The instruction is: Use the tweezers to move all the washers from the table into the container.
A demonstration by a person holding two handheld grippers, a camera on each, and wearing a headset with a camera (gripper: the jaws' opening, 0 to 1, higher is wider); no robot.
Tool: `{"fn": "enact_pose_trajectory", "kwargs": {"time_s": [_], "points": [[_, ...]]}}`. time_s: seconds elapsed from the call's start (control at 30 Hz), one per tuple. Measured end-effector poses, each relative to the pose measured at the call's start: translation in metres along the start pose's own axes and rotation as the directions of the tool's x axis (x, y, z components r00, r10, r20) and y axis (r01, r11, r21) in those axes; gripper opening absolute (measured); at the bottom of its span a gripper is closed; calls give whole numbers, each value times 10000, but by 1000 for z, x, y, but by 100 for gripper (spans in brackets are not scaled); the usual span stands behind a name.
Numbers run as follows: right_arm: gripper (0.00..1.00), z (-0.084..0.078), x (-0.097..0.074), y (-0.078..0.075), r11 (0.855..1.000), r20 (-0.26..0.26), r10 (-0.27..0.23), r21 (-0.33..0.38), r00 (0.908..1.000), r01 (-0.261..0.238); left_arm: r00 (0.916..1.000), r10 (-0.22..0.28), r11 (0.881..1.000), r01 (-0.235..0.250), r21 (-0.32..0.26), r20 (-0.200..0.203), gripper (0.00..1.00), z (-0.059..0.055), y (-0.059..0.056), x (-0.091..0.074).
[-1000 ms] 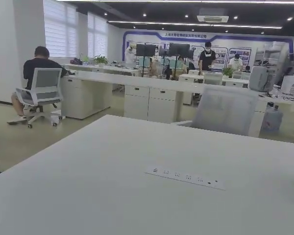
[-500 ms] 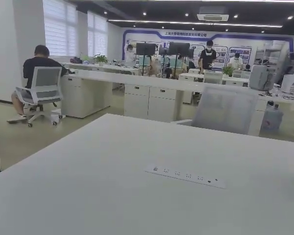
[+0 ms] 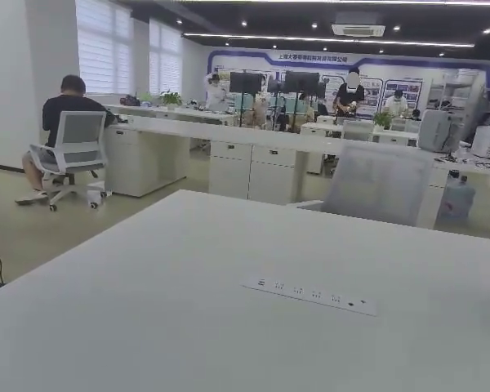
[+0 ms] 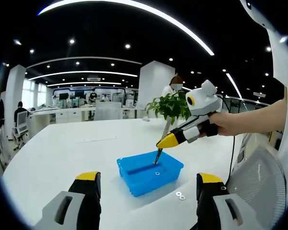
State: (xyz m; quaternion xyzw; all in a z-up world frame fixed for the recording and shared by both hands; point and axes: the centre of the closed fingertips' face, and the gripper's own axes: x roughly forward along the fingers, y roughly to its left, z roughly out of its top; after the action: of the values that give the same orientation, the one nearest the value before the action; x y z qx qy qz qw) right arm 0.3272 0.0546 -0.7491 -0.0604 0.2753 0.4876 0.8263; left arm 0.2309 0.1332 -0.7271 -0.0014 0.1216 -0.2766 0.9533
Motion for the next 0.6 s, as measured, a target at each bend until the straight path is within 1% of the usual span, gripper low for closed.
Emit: {"fn": "enact_pose_trajectory", "kwargs": {"time_s": [0.07, 0.1, 0.13, 0.17, 0.23, 0.3, 0.37, 0.4, 0.47, 0.6], "points": [[3, -5, 5, -10, 9993, -268, -50, 377, 9996, 60, 10000, 0, 10000, 1, 17, -11, 83, 0, 0, 0], [3, -6, 8, -14, 9990, -279, -116, 428, 9995, 128, 10000, -7, 10000, 7, 4, -23, 83, 0, 0, 0], [3, -7, 10, -17, 9990, -286, -139, 411, 9995, 151, 10000, -9, 10000, 9, 7, -20, 83, 0, 0, 0], [3, -10, 14, -20, 9981, -438, -100, 607, 9990, 126, 10000, -13, 10000, 13, 3, -22, 83, 0, 0, 0], [3, -15, 21, -23, 9974, -549, -95, 708, 9984, 134, 10000, -12, 10000, 12, 0, -34, 83, -1, 0, 0], [3, -22, 27, -26, 9963, -775, -23, 859, 9970, 90, 10000, -6, 10000, 6, -9, -38, 83, -1, 0, 0], [3, -26, 31, -27, 9964, -846, -25, 845, 9964, 96, 10000, 6, 10000, -6, -12, -44, 83, -1, 1, 0], [3, -29, 34, -26, 9961, -990, 3, 881, 9951, 85, 10000, 4, 10000, -4, -19, -53, 83, -2, 1, 0], [3, -34, 38, -26, 9961, -1123, 18, 882, 9937, 82, 10000, -1, 10000, 1, -26, -69, 83, -2, 1, 0], [3, -40, 39, -24, 9959, -1295, -4, 895, 9916, 121, 9999, -33, 10000, 33, -24, -115, 83, -3, 0, 1]]}}
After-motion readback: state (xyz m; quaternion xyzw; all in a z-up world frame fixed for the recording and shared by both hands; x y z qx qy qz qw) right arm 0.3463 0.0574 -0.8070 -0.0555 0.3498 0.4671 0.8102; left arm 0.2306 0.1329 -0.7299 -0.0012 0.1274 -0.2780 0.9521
